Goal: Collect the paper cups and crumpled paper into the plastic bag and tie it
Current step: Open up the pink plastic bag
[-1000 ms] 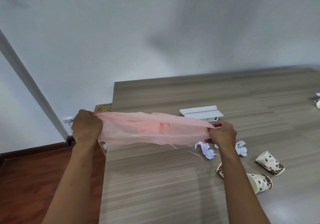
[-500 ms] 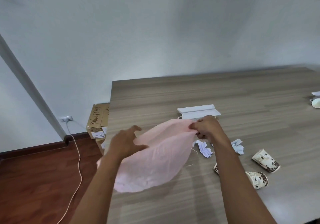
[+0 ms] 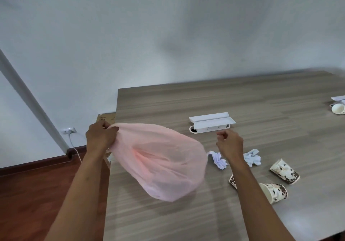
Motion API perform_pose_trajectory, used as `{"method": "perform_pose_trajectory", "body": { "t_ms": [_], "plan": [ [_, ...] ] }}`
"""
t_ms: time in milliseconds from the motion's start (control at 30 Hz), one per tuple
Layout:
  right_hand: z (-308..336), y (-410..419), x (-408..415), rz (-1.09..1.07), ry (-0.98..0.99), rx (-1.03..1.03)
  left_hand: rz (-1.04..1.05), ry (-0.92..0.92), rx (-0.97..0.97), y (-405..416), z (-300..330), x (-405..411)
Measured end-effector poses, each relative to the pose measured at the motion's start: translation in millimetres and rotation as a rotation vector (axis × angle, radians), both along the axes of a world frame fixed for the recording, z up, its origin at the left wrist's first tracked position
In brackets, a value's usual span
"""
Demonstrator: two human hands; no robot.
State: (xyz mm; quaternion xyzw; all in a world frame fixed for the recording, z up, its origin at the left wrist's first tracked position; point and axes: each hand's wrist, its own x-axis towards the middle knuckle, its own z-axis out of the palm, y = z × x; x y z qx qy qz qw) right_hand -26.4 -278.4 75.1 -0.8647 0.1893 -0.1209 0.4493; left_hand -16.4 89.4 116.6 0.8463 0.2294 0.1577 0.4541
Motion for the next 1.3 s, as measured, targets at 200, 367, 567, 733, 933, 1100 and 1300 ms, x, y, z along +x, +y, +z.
{"method": "perform_pose_trajectory", "body": {
  "t_ms": [200,367,567,733,933,1100,1300],
  "plan": [
    [-26.1,73.0,-20.5,0.344,0.460,-0.029,-0.042,0.018,-0.095,-1.0,5.7,-5.4],
    [-105.6,128.6,-26.8,0.111,0.644,0.586,-0.131,0.017,-0.206,-4.1,14.3,-12.8],
    [-107.9,114.2,-21.6,0.022,0.533,0.195,-0.044,-0.022,-0.182,21.3,19.3,-20.2],
    [-76.3,64.1,5.7,-0.098,0.185,0.090,0.104,0.050,0.074,53.8,5.7,-26.6],
    [-19.2,31.8,19.2,-0.156,-0.039,-0.008,0.190,0.228,0.179,52.6,-5.2,-34.8],
    [11.6,20.0,15.2,-0.154,-0.115,-0.021,-0.017,0.424,0.333,59.3,-17.1,-40.2],
    [36.8,24.3,8.0,-0.056,-0.116,0.091,-0.310,0.570,0.349,60.2,-33.1,-39.0]
  ]
}}
